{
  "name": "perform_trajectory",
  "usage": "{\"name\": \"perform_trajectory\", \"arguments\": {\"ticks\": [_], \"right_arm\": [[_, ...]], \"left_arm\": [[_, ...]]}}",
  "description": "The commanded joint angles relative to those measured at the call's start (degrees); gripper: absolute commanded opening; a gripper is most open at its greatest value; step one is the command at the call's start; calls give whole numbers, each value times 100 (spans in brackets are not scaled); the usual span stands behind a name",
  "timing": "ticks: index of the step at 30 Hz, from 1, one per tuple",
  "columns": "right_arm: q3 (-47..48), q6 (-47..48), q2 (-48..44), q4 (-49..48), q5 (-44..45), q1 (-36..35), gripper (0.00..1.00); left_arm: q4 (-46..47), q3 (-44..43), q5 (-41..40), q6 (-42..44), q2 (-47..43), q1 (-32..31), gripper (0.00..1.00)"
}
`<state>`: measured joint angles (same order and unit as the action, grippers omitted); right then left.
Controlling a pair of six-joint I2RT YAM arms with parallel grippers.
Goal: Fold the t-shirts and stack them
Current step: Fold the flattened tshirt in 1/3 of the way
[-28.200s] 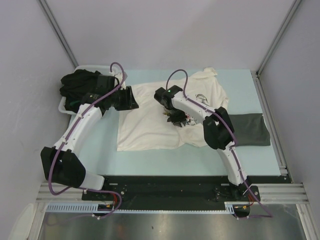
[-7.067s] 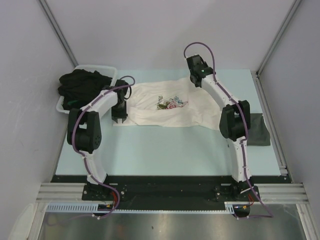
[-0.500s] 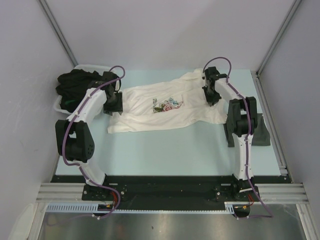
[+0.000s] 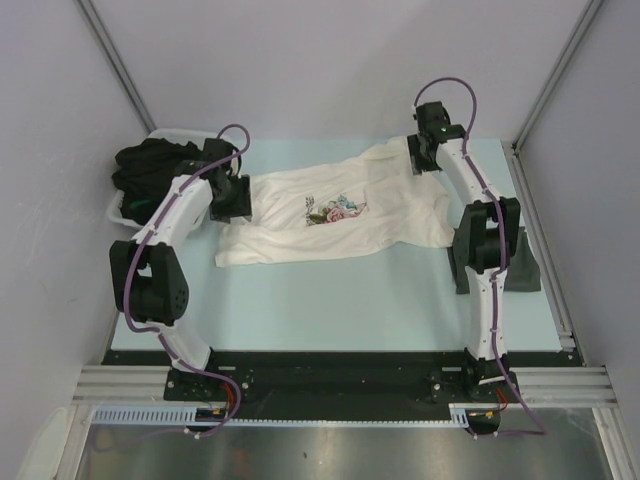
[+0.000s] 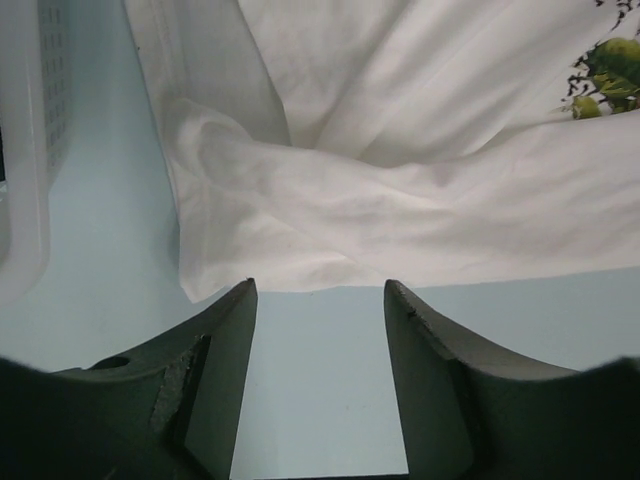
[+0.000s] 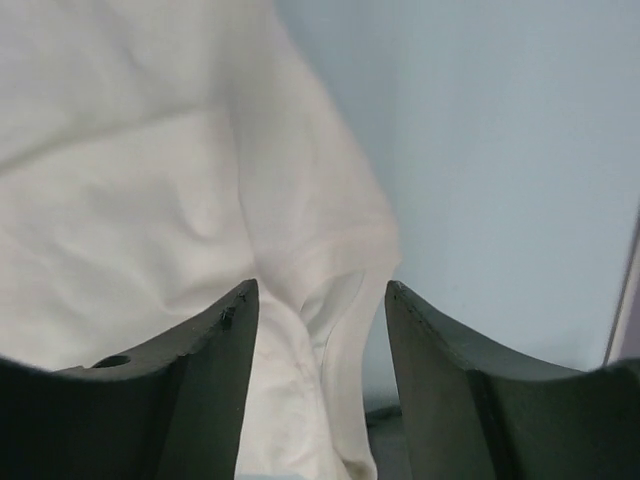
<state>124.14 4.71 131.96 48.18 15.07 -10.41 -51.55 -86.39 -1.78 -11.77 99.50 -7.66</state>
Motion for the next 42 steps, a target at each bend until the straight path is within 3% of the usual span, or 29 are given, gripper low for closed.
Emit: {"name": "perform_trajectory", "arguments": {"ticks": [1,12,29,37,42], "right_arm": [[954,179,-14,-502,303,48,59],[1148,-154,1007,-459,-180,523,60],[419,-383,840,-503,-1120,1200,51],[-214,-383,427,-599,-963,1068,51],[-144,-330,251,-608,-760,1059,52]], "left_arm": [[488,-124,503,-89,-300,-16,60],[602,17,591,-396,-63,-69,61],[189,96,187,-484,25,-289,61],[136,254,11,-440,-124,-297,61],[145,289,29,-405,-168,-306,61]]}}
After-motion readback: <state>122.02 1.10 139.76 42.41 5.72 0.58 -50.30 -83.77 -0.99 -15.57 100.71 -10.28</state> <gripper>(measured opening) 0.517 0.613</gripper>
